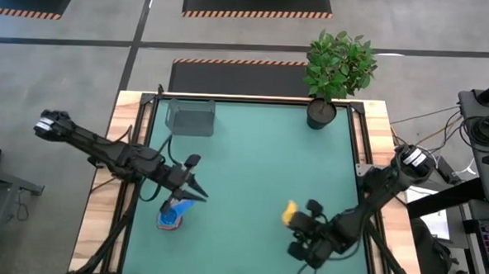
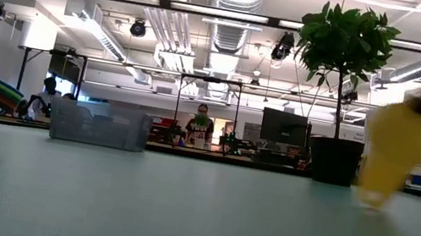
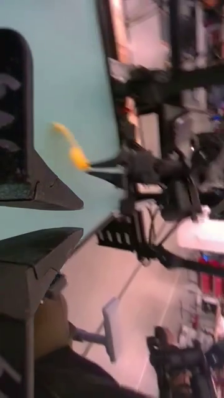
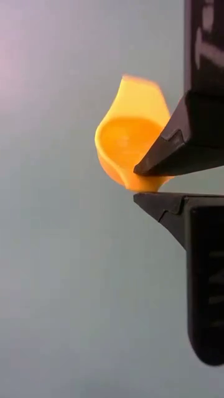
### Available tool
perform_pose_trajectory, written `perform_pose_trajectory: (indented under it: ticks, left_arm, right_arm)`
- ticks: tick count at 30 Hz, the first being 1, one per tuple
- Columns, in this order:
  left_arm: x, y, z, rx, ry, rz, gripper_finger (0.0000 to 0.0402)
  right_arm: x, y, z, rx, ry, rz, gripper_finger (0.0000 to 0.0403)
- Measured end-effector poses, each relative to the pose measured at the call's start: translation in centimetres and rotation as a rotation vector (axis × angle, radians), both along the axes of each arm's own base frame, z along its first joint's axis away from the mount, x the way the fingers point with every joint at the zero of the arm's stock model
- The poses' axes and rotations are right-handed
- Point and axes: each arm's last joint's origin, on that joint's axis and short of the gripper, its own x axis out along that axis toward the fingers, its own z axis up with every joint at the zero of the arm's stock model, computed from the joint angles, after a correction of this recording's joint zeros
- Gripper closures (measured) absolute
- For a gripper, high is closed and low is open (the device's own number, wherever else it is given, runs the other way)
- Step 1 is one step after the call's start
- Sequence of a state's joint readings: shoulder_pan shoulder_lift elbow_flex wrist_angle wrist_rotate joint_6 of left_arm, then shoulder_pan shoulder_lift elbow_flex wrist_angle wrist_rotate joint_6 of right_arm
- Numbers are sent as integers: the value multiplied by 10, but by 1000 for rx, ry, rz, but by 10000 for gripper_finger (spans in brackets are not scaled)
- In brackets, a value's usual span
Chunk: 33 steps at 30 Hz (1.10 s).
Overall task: Nest measuring cups in basket
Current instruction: Stack the yellow measuring cup on top of the blue measuring cup
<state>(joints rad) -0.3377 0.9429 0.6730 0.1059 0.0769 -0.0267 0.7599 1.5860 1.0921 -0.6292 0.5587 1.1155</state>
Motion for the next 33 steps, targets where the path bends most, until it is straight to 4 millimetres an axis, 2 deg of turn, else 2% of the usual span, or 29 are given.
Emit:
perform_pose_trajectory:
  ticks: [6, 13, 20, 24, 28, 33]
  left_arm:
    - [-2, -20, -1, 51, -50, 10, 366]
    - [-11, -33, -3, 76, -32, 22, 366]
    - [-11, -36, -8, 90, 6, 17, 366]
    - [-3, -36, -13, 117, 8, 137, 359]
    - [7, -37, -23, 155, 33, 209, 330]
    - [20, -38, -33, 162, 57, 235, 264]
  right_arm:
    - [44, -18, 14, -50, -193, 120, 384]
    - [74, -44, 27, -170, -312, 194, 383]
    - [90, -59, 36, -206, -385, 257, 382]
    - [97, -68, 39, -140, -421, 261, 381]
    - [101, -75, 39, -80, -423, 268, 381]
    - [101, -76, 39, -80, -421, 280, 381]
